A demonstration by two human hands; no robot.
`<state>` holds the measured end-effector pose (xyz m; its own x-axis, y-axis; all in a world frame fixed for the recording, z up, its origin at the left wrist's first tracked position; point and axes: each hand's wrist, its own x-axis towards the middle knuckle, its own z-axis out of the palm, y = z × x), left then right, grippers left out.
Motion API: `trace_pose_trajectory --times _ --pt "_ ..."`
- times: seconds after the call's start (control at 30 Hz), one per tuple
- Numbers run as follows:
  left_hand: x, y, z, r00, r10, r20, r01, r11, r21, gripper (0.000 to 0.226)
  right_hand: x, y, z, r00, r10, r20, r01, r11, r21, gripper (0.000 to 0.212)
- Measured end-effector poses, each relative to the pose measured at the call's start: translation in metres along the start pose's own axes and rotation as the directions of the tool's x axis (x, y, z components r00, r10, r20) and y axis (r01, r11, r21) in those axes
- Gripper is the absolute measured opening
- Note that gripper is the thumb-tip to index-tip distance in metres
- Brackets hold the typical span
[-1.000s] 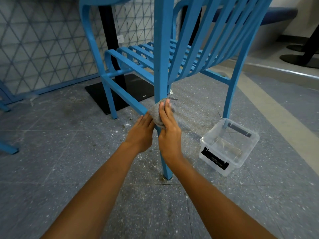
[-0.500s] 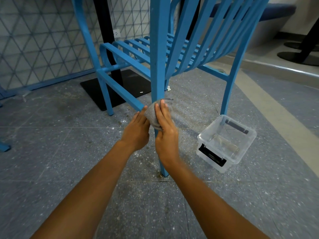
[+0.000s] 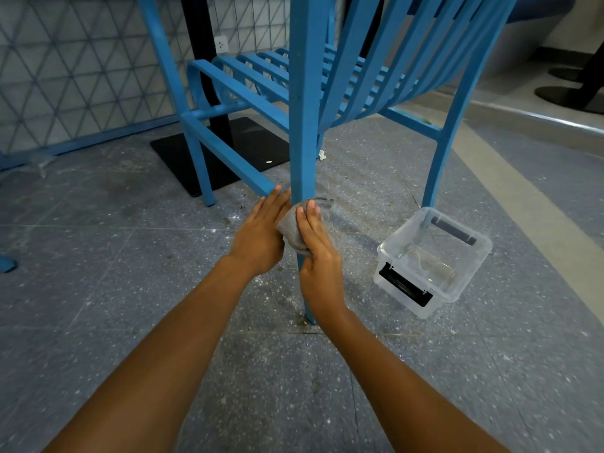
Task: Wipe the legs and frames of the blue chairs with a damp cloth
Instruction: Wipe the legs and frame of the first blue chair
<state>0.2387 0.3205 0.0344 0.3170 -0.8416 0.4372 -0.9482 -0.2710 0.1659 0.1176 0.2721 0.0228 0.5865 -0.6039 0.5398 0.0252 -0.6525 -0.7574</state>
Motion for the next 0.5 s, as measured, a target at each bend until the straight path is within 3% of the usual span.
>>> trace_pose_trajectory --times 0.1,0.27,0.5 --pt "0.0 -0.001 0.001 1.0 0.013 0.006 -0.013 1.0 0.027 0.073 -0.005 0.001 -0.006 1.0 0.027 0.013 -0.027 1.0 0.014 0.066" --pt "0.0 0.002 0.002 1.0 -0.007 -0.009 0.008 0.999 0.051 0.079 -0.005 0.001 -0.013 0.99 0.084 -0.11 -0.08 0.996 0.039 0.065" --pt "-0.002 -0.001 0.007 1.0 0.003 -0.012 -0.003 1.0 0.025 0.068 -0.014 0.01 0.007 0.997 0.075 -0.029 -0.074 0.996 0.042 0.073"
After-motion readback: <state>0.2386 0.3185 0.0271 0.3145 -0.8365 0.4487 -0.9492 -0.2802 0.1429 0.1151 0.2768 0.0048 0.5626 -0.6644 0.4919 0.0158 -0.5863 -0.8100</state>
